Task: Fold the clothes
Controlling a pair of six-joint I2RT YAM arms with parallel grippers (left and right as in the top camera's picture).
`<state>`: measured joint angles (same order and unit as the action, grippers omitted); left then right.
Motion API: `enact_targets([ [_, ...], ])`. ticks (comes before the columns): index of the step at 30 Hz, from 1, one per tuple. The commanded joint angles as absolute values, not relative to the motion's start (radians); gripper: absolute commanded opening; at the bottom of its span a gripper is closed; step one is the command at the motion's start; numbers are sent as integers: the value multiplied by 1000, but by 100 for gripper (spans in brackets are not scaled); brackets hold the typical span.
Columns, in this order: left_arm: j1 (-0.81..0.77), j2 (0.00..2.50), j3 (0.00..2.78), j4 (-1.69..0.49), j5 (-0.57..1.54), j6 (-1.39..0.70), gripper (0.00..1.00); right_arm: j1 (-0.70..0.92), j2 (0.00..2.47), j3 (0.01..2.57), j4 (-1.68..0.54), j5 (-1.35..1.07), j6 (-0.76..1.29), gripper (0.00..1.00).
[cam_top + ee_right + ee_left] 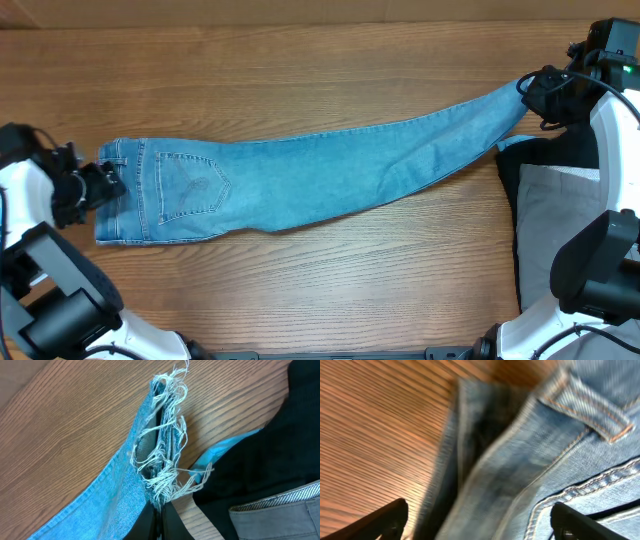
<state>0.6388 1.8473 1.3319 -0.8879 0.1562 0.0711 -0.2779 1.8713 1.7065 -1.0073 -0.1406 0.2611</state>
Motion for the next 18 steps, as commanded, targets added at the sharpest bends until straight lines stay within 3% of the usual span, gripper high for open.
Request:
enact_targets([
  [1, 721, 1853, 1355, -889, 350, 167, 94, -276, 1864, 1717, -1001, -131, 254, 4],
  [8, 744, 1936, 1354, -910, 488, 257, 85, -276, 1864, 1717, -999, -132, 258, 4],
  [10, 733, 1967, 1354, -921, 492, 259, 77, -276, 1864, 1717, -999, -131, 261, 4],
  [11, 730, 1978, 1354, -926, 492, 259, 69, -276, 1864, 1717, -1000, -131, 261, 4],
  [14, 730, 1991, 1354, -950, 496, 258, 20, -276, 1864, 1717, -1000, -132, 262, 4],
  [15, 733, 1985, 1356, -962, 500, 258, 10, -276, 1864, 1717, -1001, -132, 262, 4],
  [16, 739, 1979, 1361, -973, 500, 258, 4, -276, 1864, 1717, -1001, -132, 262, 4],
  [18, 753, 1956, 1379, -999, 500, 255, 4, -276, 1864, 1717, -1001, -132, 262, 4],
])
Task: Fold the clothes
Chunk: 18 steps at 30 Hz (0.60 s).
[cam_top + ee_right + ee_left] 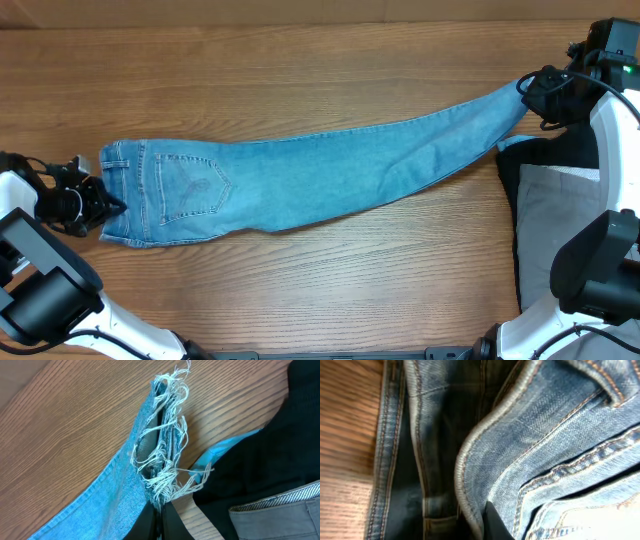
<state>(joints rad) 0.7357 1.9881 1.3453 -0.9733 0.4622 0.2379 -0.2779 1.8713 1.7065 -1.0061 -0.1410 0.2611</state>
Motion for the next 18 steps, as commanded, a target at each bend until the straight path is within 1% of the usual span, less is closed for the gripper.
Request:
enact_targets([
  [1, 770, 1926, 1404, -1034, 503, 254, 4, -276, 1864, 1717, -1002, -131, 262, 4],
  [4, 806, 1872, 1444, -1094, 501, 254, 4, -279, 1864, 1717, -997, -127, 270, 4],
  [7, 841, 1817, 1453, -1147, 464, 244, 4, -298, 1864, 1717, -974, -106, 319, 4],
  [11, 868, 1794, 1453, -1206, 360, 173, 4, -331, 1864, 1717, -941, -110, 349, 4],
  [14, 870, 1795, 1435, -1222, 331, 151, 13, -348, 1864, 1717, -931, -133, 347, 4],
  [18, 869, 1795, 1407, -1229, 263, 103, 16, -350, 1864, 1717, -924, -144, 319, 4],
])
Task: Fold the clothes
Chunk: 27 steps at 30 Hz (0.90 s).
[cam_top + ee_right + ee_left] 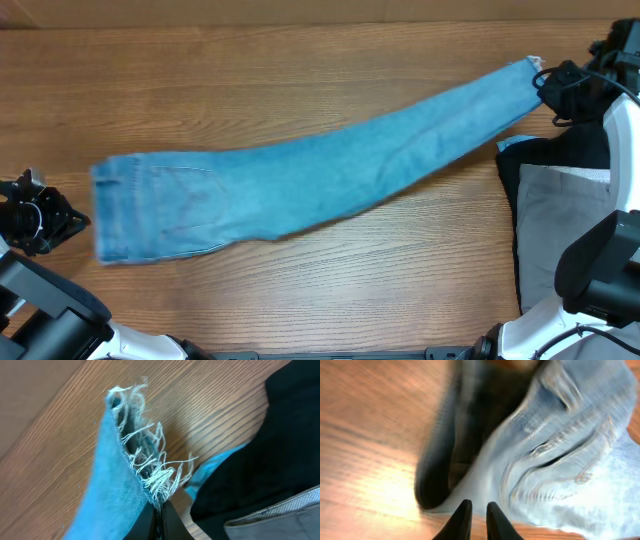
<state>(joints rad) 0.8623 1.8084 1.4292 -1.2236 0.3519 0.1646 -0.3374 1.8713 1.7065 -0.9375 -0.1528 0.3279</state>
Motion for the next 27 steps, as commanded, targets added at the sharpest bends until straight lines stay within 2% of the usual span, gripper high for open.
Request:
enact_targets([
  [1, 869, 1795, 1399, -1231, 241, 88, 17, -350, 1864, 1717, -924, -145, 317, 4],
  [4, 869, 1795, 1380, -1230, 226, 64, 24, -350, 1864, 1717, -921, -151, 314, 4],
  [6, 869, 1795, 1374, -1206, 251, 63, 32, -350, 1864, 1717, -920, -151, 314, 4],
  [9, 852, 1795, 1345, -1120, 385, 109, 53, -350, 1864, 1717, -924, -151, 313, 4],
  [11, 832, 1799, 1314, -1064, 437, 152, 61, -350, 1864, 1717, -925, -151, 314, 4],
  [13, 804, 1804, 1272, -1003, 479, 184, 65, -350, 1864, 1717, -925, -151, 314, 4],
  [17, 731, 1821, 1192, -906, 526, 243, 68, -350, 1864, 1716, -925, -151, 314, 4],
  [19, 698, 1826, 1174, -888, 522, 268, 66, -350, 1864, 1717, -925, -151, 314, 4],
  [21, 673, 1826, 1169, -875, 519, 270, 61, -350, 1864, 1716, -925, -151, 314, 4],
  [23, 664, 1826, 1169, -875, 506, 270, 47, -350, 1864, 1716, -927, -151, 314, 4],
  [25, 664, 1826, 1170, -886, 490, 269, 22, -350, 1864, 1716, -929, -151, 314, 4],
  [27, 674, 1825, 1171, -902, 486, 265, 9, -350, 1864, 1716, -929, -150, 314, 4],
])
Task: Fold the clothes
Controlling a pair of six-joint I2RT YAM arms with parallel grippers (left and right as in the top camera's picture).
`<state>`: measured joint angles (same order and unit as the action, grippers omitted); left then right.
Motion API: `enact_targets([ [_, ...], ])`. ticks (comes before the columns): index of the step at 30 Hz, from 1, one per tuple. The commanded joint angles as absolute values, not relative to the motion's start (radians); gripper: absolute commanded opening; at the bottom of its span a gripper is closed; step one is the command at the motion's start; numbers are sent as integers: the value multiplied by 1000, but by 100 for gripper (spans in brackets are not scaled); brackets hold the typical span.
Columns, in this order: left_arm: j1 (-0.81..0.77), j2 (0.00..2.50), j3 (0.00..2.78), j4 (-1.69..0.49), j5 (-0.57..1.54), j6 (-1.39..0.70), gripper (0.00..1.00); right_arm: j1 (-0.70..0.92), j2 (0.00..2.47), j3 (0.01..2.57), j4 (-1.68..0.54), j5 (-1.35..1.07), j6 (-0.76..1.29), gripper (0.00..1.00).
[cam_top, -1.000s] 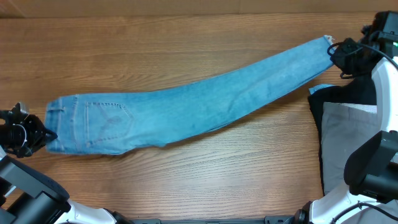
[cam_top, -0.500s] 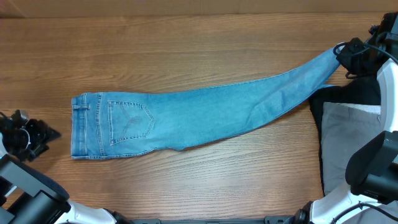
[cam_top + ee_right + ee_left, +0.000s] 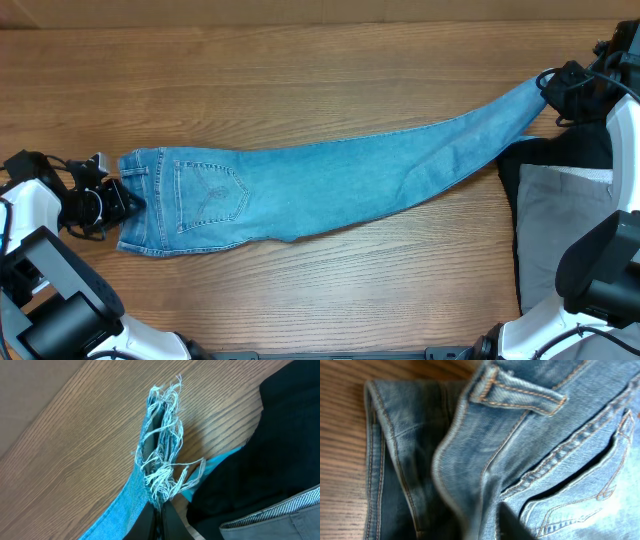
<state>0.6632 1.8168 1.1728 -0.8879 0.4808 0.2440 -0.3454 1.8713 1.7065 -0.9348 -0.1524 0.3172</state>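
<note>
A pair of light blue jeans (image 3: 330,185) lies stretched flat across the wooden table, back pocket up, waist at the left and leg ends at the far right. My left gripper (image 3: 112,197) is shut on the waistband (image 3: 465,445), beside a belt loop (image 3: 520,392); one dark finger (image 3: 512,525) shows under the denim. My right gripper (image 3: 552,92) is shut on the frayed hem (image 3: 162,460), its fingers (image 3: 150,520) pinching just below the white threads.
A pile of other clothes sits at the right edge: a black garment (image 3: 560,150), a grey one (image 3: 560,225), and a turquoise piece (image 3: 220,457) poking out beneath. The table's back edge (image 3: 300,22) runs along the top.
The jeans were blurred, with the waist further left and the hem further back. Now they lie still and flat, waist shifted right. Both grippers keep their hold.
My left gripper stood open at the waistband while the right held the frayed hem. Then the left was shut on the waistband. Then the jeans showed blurred, drawn left with the hem further back. Now they rest flat and straighter between both grippers.
</note>
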Motion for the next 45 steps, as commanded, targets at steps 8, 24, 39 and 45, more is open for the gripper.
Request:
enact_targets([
  [8, 748, 1825, 1241, -1091, 476, 221, 4, -350, 1864, 1716, -931, -150, 314, 4],
  [24, 828, 1826, 1205, -1111, 78, -68, 4, -350, 1864, 1716, -925, -150, 314, 4],
  [39, 824, 1826, 1205, -1087, 72, -94, 59, -344, 1819, 1747, -957, -360, 130, 4],
  [45, 832, 1825, 1246, -1104, 182, -88, 62, -292, 1674, 1763, -1023, -449, 70, 4],
])
